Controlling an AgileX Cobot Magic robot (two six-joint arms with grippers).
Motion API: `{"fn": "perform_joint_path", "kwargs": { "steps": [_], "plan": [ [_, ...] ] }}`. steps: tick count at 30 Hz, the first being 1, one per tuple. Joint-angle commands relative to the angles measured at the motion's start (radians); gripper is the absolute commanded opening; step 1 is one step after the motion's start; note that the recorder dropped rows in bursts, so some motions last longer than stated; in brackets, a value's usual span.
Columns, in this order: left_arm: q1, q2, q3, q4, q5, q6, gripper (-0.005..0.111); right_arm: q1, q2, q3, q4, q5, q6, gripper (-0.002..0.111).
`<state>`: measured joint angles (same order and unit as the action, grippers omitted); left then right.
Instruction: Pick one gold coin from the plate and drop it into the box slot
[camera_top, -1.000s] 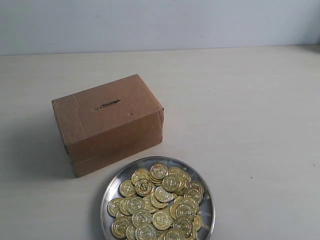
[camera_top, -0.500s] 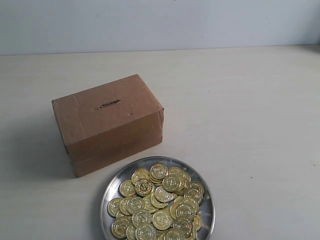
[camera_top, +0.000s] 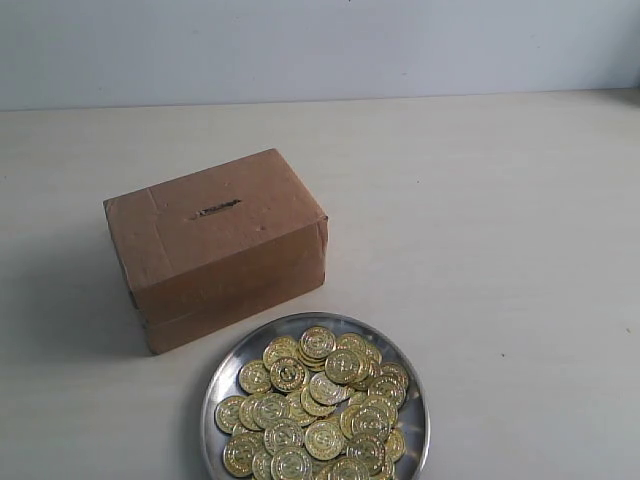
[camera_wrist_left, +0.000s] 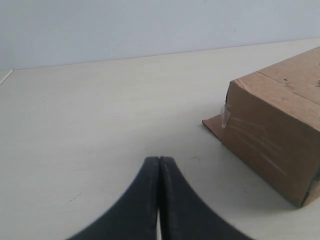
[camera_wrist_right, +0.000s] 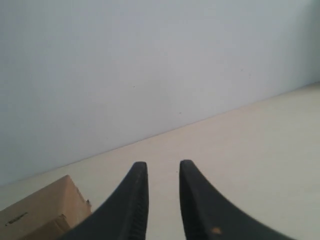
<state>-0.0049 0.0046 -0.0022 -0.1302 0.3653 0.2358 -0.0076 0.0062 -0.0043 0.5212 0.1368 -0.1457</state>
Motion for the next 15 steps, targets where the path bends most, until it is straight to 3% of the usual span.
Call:
{"fn": "perform_joint_path", "kwargs": {
  "steps": [1, 8, 15],
  "plan": [
    [-0.005, -0.005, 0.002, -0.004, -0.010, -0.003, 0.000, -0.006, -0.006, 0.004, 0.002, -0.093, 0.041, 0.023],
    [-0.005, -0.005, 0.002, -0.004, -0.010, -0.003, 0.000, -0.006, -0.006, 0.004, 0.002, -0.176, 0.282, 0.023],
    [-0.005, -0.005, 0.002, -0.004, -0.010, -0.003, 0.000, -0.006, -0.006, -0.029, 0.002, -0.127, 0.276, 0.023]
  ]
}}
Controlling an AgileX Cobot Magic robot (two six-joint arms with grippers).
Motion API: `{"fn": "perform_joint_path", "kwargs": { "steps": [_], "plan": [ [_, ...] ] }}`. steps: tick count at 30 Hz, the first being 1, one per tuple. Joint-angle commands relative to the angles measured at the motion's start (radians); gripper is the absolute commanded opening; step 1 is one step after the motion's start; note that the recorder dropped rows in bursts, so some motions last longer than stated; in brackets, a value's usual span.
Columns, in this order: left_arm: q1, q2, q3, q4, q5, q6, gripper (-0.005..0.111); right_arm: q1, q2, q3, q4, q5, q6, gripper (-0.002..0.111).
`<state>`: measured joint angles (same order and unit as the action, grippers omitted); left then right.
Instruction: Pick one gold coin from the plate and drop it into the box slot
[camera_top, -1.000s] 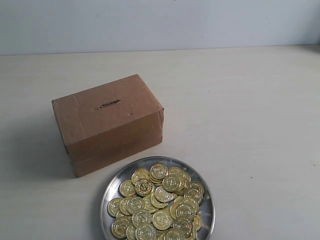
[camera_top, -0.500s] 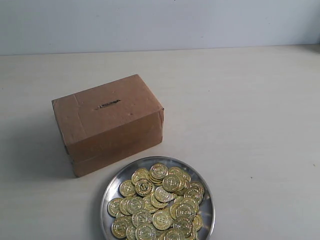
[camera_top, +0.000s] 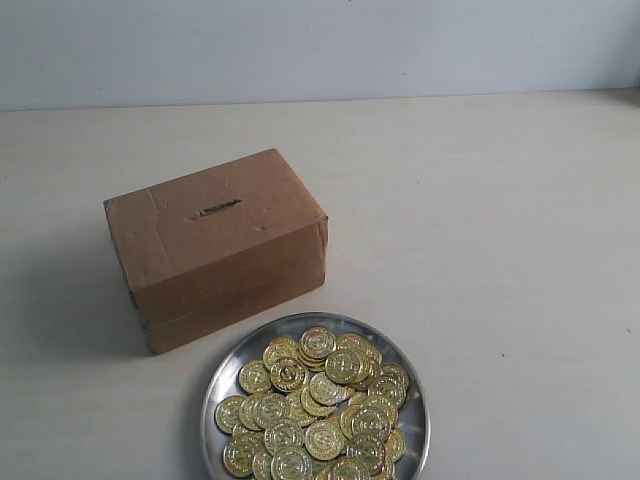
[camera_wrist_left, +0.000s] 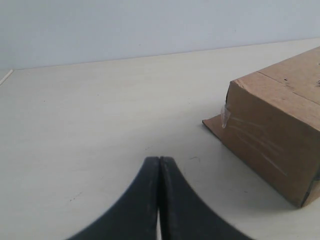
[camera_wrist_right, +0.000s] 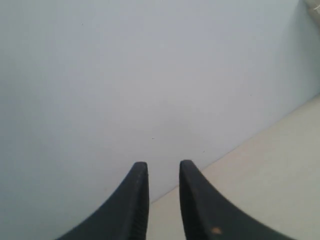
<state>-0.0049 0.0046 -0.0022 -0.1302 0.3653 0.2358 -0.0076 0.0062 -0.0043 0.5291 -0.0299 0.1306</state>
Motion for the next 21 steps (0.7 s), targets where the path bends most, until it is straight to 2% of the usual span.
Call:
{"fn": "perform_joint_path", "kwargs": {
  "steps": [1, 7, 14, 19, 21],
  "plan": [
    [-0.005, -0.005, 0.002, -0.004, -0.010, -0.003, 0.000, -0.006, -0.006, -0.055, -0.013, 0.064, -0.015, 0.023],
    [-0.005, -0.005, 0.002, -0.004, -0.010, -0.003, 0.000, -0.006, 0.037, -0.233, -0.013, 0.212, -0.219, 0.023],
    [-0.005, -0.005, 0.002, -0.004, -0.010, -0.003, 0.000, -0.006, 0.191, -0.452, 0.051, 0.374, -0.277, 0.023],
    [-0.005, -0.005, 0.002, -0.004, -0.010, -0.003, 0.000, -0.006, 0.346, -0.621, 0.270, 0.528, -0.667, 0.023],
    [-0.005, -0.005, 0.002, -0.004, -0.010, -0.003, 0.000, -0.006, 0.419, -0.691, 0.344, 0.610, -0.754, 0.023]
  ]
}}
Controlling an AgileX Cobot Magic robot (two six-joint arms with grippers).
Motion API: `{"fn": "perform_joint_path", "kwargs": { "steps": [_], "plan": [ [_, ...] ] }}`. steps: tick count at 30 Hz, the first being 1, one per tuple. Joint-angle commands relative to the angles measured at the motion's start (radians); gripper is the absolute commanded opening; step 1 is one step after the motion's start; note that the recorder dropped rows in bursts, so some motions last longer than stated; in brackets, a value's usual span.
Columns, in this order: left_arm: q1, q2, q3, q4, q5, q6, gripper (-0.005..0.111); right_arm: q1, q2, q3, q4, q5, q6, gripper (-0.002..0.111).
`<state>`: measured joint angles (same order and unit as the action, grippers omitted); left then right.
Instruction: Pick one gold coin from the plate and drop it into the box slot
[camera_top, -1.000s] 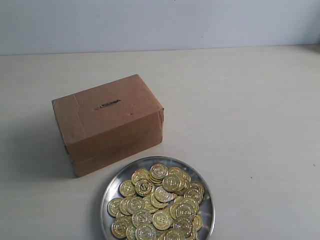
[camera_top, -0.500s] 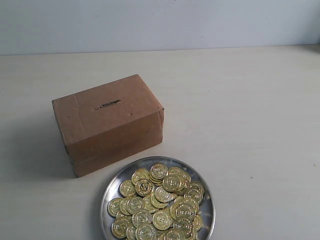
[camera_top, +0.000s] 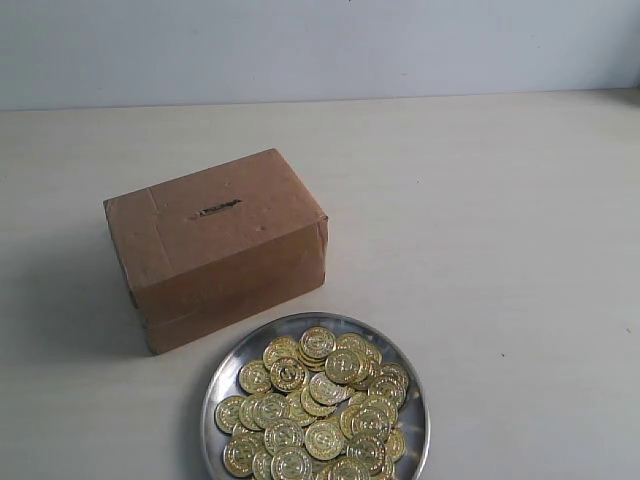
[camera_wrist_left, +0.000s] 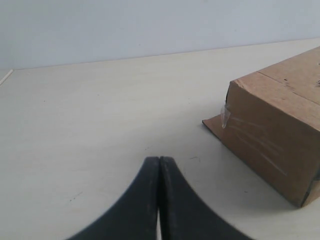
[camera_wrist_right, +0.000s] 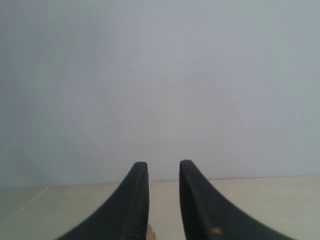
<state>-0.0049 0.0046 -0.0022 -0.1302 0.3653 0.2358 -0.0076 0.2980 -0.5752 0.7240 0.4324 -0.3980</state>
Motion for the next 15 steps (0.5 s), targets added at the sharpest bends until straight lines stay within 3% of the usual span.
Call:
{"fn": "perform_joint_path", "kwargs": {
  "steps": [1, 15],
  "plan": [
    [-0.005, -0.005, 0.002, -0.004, -0.010, -0.003, 0.000, -0.006, 0.168, -0.155, 0.169, 0.183, -0.256, 0.023],
    [-0.005, -0.005, 0.002, -0.004, -0.010, -0.003, 0.000, -0.004, 0.667, -0.472, 0.211, 0.476, -0.443, 0.017]
  ]
}}
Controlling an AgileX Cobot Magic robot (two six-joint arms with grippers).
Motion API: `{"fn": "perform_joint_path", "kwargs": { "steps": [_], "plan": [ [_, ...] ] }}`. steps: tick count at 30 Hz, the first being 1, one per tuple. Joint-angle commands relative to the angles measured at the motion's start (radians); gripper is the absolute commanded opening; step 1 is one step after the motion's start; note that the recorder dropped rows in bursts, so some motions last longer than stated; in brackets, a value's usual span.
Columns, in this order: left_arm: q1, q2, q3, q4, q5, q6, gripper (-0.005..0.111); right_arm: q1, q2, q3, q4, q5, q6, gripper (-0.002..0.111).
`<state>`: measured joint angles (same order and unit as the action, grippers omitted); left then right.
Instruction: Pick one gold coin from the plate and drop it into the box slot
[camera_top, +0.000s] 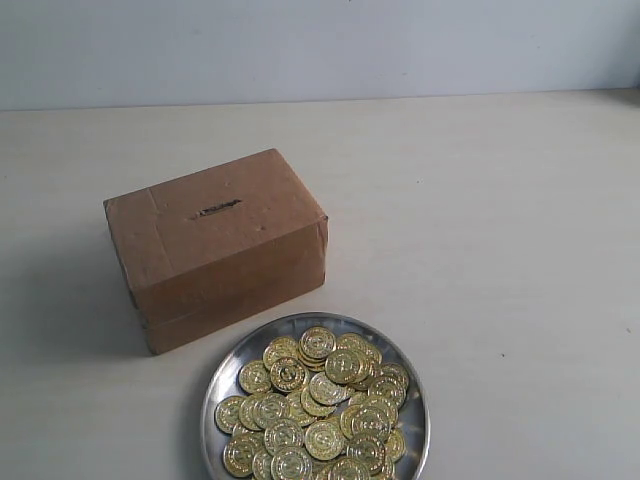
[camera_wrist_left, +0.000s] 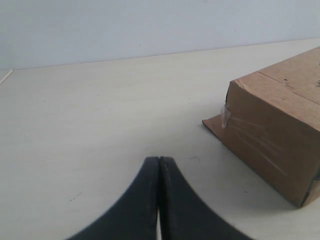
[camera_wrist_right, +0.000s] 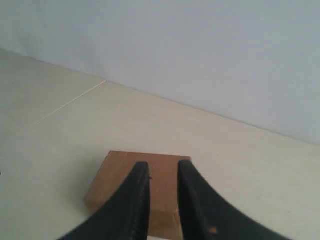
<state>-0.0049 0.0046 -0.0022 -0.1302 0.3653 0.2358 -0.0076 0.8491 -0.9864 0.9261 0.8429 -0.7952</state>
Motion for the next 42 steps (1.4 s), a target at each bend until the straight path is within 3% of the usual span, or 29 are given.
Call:
{"fn": "perform_joint_path", "kwargs": {
  "steps": [1, 6, 12, 22, 32, 42],
  "plan": [
    [-0.005, -0.005, 0.002, -0.004, -0.010, -0.003, 0.000, -0.004, 0.144, -0.072, 0.009, 0.075, -0.071, 0.015],
    [-0.005, -0.005, 0.002, -0.004, -0.010, -0.003, 0.000, 0.084, 0.252, -0.120, -0.053, 0.060, -0.120, 0.003],
    [-0.005, -0.005, 0.002, -0.004, -0.010, -0.003, 0.000, 0.296, 0.382, -0.177, -0.283, -0.038, -0.011, 0.003],
    [-0.005, -0.005, 0.002, -0.004, -0.010, -0.003, 0.000, 0.571, 0.677, -0.211, -0.574, 0.062, 0.063, 0.003],
    [-0.005, -0.005, 0.002, -0.004, -0.010, -0.003, 0.000, 0.697, 0.834, -0.211, -0.651, 0.098, 0.018, 0.003],
    [-0.005, -0.005, 0.002, -0.004, -0.010, -0.003, 0.000, 0.763, 0.964, -0.211, -0.708, 0.116, 0.011, 0.003]
  ]
}}
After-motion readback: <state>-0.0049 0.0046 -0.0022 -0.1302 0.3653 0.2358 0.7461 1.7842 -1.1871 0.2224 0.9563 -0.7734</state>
